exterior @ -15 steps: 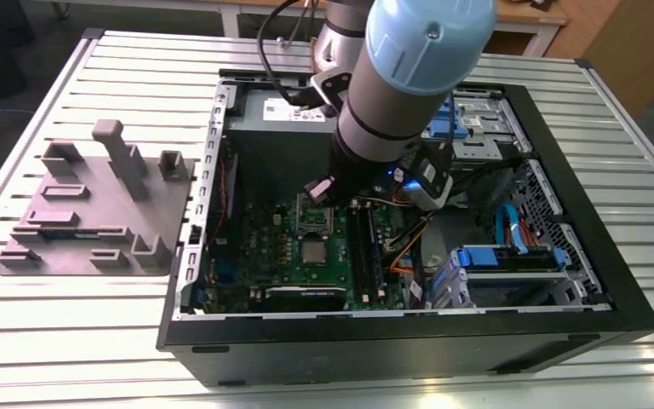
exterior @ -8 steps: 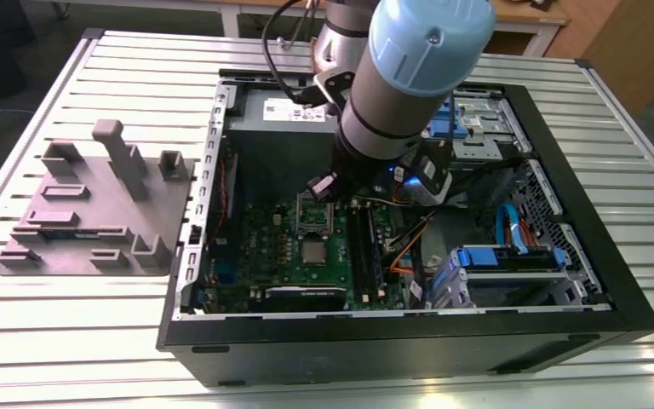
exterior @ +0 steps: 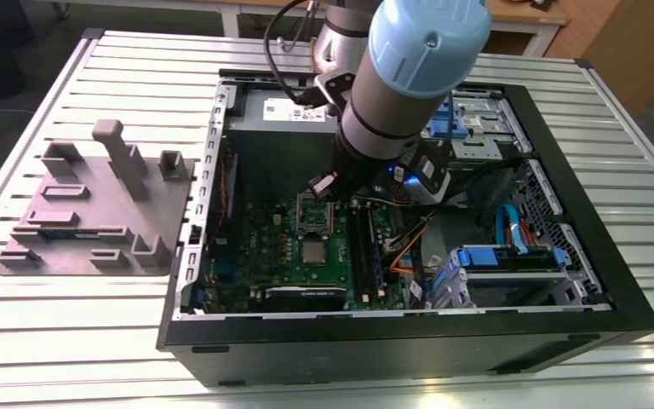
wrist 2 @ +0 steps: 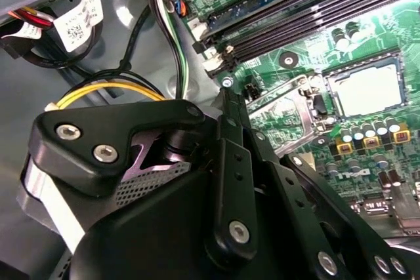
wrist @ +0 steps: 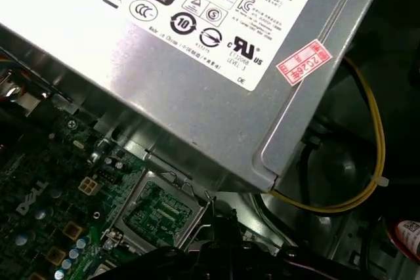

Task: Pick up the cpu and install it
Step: 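Close the cpu cover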

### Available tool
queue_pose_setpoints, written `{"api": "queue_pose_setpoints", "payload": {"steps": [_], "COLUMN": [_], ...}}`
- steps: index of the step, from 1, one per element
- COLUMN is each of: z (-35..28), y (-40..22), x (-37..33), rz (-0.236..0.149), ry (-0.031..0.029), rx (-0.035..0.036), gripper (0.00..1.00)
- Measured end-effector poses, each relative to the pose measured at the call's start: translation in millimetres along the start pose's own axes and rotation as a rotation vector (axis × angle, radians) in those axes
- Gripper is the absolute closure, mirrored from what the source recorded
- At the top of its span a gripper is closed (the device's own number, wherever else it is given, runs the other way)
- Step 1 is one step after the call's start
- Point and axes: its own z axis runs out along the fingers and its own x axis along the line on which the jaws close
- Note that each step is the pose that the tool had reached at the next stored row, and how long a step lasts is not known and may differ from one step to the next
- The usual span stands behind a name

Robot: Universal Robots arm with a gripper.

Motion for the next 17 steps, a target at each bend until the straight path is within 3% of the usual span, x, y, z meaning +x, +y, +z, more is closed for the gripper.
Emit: {"api": "queue_pose_setpoints", "payload": {"steps": [6, 12, 17], "z": [3.6, 8.6, 13.2], "y": [1.8, 1.8, 0.8], "x": [-1.7, -2.3, -2.0], "rz": [-0.001, -0.003, -0.004], "ry": [-0.0006, -0.0066, -0.0071], "rx": [-0.0015, -0.0120, -0.0133], "gripper": [0.90, 0.90, 0.90]}}
